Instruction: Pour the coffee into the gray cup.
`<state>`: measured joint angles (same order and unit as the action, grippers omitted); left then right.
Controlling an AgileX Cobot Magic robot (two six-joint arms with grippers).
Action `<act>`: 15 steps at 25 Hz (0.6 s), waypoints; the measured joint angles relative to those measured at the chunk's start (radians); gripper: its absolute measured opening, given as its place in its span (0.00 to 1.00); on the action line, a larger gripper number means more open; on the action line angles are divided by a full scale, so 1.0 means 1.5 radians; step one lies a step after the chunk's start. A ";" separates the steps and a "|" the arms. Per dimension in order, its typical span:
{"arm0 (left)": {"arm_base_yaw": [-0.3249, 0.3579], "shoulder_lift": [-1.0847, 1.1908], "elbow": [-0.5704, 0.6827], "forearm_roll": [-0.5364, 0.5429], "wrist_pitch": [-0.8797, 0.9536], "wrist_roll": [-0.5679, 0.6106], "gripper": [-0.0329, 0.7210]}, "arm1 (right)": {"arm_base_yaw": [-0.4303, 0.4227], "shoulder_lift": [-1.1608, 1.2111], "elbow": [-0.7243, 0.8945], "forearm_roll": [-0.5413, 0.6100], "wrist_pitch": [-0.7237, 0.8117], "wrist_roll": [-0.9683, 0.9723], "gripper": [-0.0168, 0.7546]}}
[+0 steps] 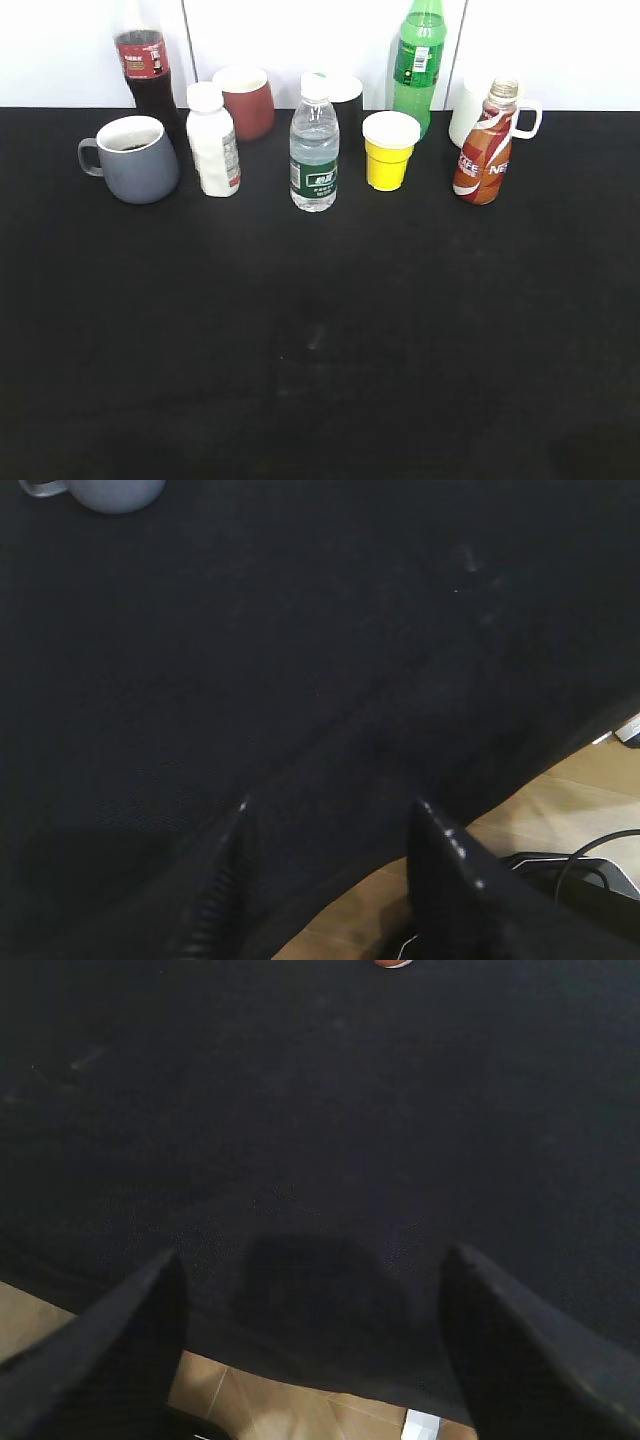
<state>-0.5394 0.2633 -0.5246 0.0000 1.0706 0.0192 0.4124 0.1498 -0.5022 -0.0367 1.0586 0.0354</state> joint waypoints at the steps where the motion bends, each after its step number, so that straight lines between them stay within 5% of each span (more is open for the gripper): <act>1: 0.000 0.000 0.000 0.000 0.000 0.000 0.53 | 0.000 0.000 0.000 0.000 0.000 0.000 0.78; 4: 0.034 -0.002 0.000 0.000 0.000 0.000 0.48 | -0.006 -0.001 0.000 0.000 0.000 0.000 0.78; 12: 0.291 -0.180 0.002 0.000 -0.004 0.000 0.37 | -0.212 -0.106 0.000 0.002 -0.008 0.001 0.78; 15: 0.315 -0.180 0.003 0.000 -0.004 0.000 0.35 | -0.213 -0.106 0.000 0.005 -0.008 0.001 0.78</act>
<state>-0.0664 -0.0072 -0.5196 0.0000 1.0645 0.0192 0.0927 -0.0089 -0.5015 -0.0296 1.0466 0.0366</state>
